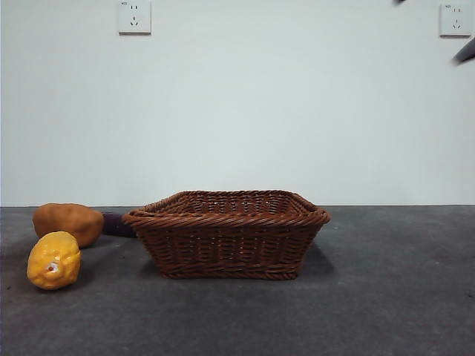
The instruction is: Help me put the vegetables on the table into the basket
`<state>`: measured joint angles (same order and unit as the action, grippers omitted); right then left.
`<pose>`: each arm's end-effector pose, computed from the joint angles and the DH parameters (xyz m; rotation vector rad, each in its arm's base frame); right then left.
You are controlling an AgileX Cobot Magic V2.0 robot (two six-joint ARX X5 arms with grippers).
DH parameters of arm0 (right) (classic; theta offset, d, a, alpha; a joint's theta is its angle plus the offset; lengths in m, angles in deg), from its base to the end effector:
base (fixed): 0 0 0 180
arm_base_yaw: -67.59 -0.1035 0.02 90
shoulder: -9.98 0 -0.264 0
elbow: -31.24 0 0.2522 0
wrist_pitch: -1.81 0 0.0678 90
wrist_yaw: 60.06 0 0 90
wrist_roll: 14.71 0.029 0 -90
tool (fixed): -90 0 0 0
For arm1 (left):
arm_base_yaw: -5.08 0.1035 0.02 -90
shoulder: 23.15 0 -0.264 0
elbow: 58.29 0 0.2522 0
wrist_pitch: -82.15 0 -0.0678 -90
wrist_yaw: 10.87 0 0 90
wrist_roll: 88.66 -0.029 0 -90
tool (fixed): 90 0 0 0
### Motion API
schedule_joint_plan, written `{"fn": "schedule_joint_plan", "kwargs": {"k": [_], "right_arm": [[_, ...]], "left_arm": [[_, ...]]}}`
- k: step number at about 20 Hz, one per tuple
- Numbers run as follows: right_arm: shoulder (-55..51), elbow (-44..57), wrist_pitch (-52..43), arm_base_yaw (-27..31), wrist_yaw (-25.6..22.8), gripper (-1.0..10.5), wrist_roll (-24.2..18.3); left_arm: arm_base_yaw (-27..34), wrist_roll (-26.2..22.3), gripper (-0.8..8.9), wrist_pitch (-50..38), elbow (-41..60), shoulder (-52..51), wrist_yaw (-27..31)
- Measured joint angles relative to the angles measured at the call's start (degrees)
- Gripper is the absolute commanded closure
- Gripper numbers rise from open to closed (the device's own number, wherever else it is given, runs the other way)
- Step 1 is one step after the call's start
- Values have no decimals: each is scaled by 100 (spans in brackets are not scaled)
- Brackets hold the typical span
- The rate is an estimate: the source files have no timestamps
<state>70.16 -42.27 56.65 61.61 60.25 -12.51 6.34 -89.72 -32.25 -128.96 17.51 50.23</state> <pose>0.2010 0.0358 0.3292 0.1907 0.7317 0.5915 0.1142 -0.0115 0.3474 -0.1456 0.6010 -0.4721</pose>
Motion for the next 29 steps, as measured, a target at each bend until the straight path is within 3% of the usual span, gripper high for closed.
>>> {"fn": "schedule_joint_plan", "kwargs": {"k": [6, 11, 19, 22, 25, 27, 29], "right_arm": [[2192, -1099, -313, -933, -866, 349, 192], [3801, -2422, 13, -1329, -1314, 352, 297], [5014, -2767, 63, -1652, -1663, 355, 457], [5298, -2767, 20, -1652, -1705, 477, 505], [5429, -2767, -66, -1650, -1707, 509, 581], [5484, -2767, -87, -1657, -1707, 718, 619], [5510, -2767, -109, -1685, -1707, 767, 619]], "left_arm": [[-105, 22, 185, 0, 0, 48, 0], [-105, 66, 185, 2, 0, 125, 2], [-105, 68, 185, 2, 0, 201, 2], [-105, 68, 185, 2, 0, 236, 4], [-105, 68, 185, 2, 0, 304, 4], [-105, 68, 185, 2, 0, 400, 42], [-105, 72, 185, 4, 0, 516, 46]]}}
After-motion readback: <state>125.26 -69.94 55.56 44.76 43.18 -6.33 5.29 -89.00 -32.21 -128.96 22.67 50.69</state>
